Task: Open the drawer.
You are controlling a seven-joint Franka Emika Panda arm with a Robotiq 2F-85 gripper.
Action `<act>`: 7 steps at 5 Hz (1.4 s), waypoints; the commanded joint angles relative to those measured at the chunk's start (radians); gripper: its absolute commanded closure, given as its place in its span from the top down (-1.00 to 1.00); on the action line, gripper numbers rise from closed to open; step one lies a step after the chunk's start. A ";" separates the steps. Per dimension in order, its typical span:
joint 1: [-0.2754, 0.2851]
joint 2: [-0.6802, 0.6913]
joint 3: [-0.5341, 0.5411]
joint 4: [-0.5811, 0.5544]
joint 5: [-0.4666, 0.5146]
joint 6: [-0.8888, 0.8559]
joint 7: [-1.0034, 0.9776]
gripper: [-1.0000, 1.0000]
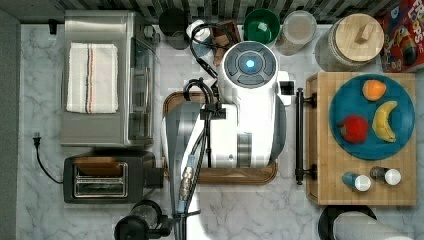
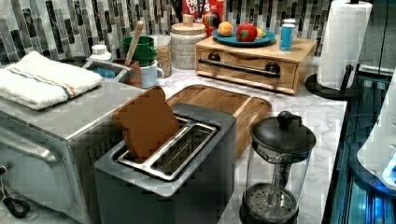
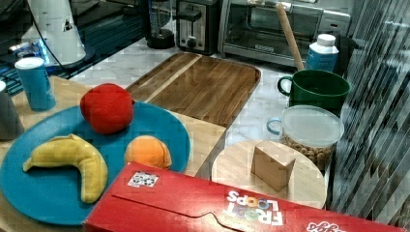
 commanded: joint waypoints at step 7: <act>-0.119 -0.085 -0.091 -0.255 -0.012 0.205 -0.714 1.00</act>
